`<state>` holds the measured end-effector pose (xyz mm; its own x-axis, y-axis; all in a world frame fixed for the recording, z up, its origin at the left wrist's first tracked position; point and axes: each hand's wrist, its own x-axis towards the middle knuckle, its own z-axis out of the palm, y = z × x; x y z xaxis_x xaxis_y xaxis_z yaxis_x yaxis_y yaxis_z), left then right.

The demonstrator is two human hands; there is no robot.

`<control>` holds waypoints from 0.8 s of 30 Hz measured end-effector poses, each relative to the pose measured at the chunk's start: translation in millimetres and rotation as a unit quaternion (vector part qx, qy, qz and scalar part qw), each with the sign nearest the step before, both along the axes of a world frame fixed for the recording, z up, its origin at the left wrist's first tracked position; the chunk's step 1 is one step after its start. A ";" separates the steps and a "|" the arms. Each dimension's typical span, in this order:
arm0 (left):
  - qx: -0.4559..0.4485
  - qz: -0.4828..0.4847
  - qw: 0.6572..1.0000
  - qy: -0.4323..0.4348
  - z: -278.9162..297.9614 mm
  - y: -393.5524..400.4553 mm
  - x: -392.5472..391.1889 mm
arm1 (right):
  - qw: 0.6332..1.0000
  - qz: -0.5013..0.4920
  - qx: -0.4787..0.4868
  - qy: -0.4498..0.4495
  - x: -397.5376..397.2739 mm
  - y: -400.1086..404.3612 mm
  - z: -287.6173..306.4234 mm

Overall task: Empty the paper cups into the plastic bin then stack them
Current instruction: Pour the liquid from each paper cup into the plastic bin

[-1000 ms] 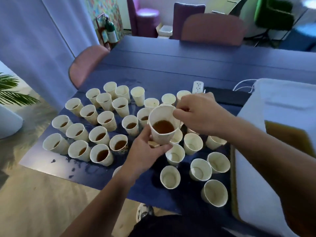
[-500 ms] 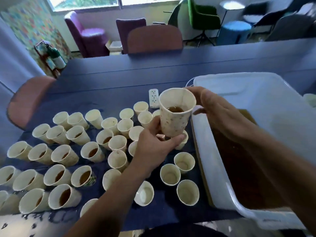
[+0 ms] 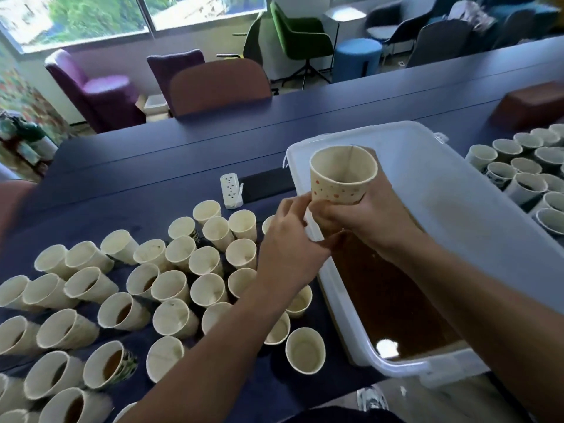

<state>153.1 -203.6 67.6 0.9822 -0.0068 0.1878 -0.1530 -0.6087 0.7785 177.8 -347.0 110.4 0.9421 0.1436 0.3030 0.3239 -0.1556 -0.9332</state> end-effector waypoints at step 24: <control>0.093 -0.097 0.987 0.087 -38.5 20.8 -1.1 | 0.880 -0.124 -0.459 0.011 36.4 -77.4 -77.5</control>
<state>151.9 -182.9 29.1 0.9763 -0.2166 -0.0053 -0.1550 -0.7154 0.6813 214.2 -424.3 32.8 0.9833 0.1067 0.1477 0.1563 -0.9103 -0.3832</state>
